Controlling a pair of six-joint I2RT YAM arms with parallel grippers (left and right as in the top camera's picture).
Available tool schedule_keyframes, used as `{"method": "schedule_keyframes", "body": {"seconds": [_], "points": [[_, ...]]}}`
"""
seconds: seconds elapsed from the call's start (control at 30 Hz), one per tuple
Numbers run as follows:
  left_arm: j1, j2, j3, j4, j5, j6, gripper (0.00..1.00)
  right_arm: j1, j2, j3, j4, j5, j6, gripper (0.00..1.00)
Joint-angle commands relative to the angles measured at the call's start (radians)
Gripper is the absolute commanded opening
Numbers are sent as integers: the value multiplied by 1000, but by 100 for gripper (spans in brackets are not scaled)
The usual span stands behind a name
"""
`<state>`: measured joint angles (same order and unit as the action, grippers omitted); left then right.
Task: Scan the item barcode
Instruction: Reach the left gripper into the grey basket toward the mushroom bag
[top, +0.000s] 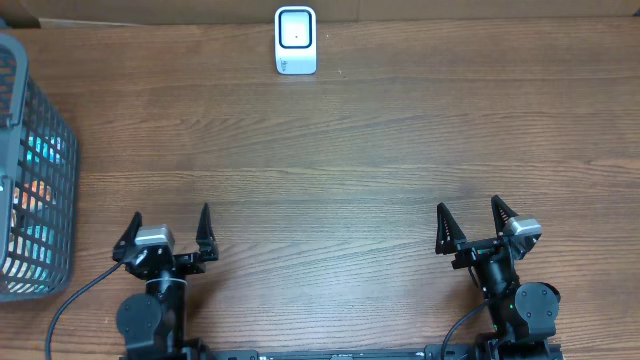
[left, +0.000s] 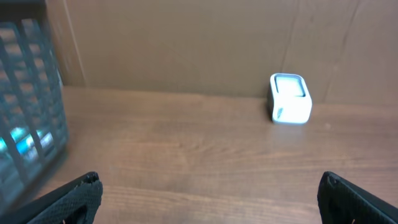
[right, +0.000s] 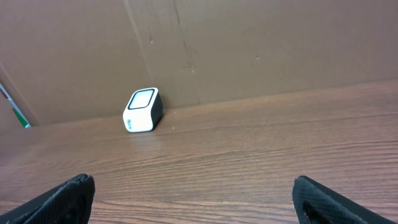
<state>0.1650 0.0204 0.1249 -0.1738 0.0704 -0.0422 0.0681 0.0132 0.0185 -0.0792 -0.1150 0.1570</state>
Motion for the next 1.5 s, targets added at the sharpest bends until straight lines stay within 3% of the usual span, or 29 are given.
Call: {"method": "schedule_keyframes", "body": {"seconds": [0.0,0.1,0.23,0.4,0.6,0.87,1.07,1.23,1.33,1.47], "points": [[-2,43,140,-49,8,13,100,5,-6,-10,5,10,-1,100],[-2,124,241,-103,8,12,100,5,-6,-10,5,10,-1,100],[-2,365,518,-273,24,12,100,5,-6,-10,5,10,-1,100],[-2,698,967,-627,89,-18,100,5,-6,-10,5,10,-1,100],[-2,988,1349,-982,138,-9,100,5,-6,-10,5,10,-1,100],[0,1231,1408,-1043,161,-9,100,5,-6,-10,5,10,-1,100],[33,1385,1705,-1115,155,-68,100,5,-6,-10,5,10,-1,100],[255,1483,2060,-1192,93,-171,100,6,-6,-10,5,10,-1,100],[363,1482,2088,-1186,-4,-208,96,6,-6,-10,5,10,-1,100],[500,1487,2076,-1190,-210,-339,98,6,-6,-10,5,10,-1,100]]}}
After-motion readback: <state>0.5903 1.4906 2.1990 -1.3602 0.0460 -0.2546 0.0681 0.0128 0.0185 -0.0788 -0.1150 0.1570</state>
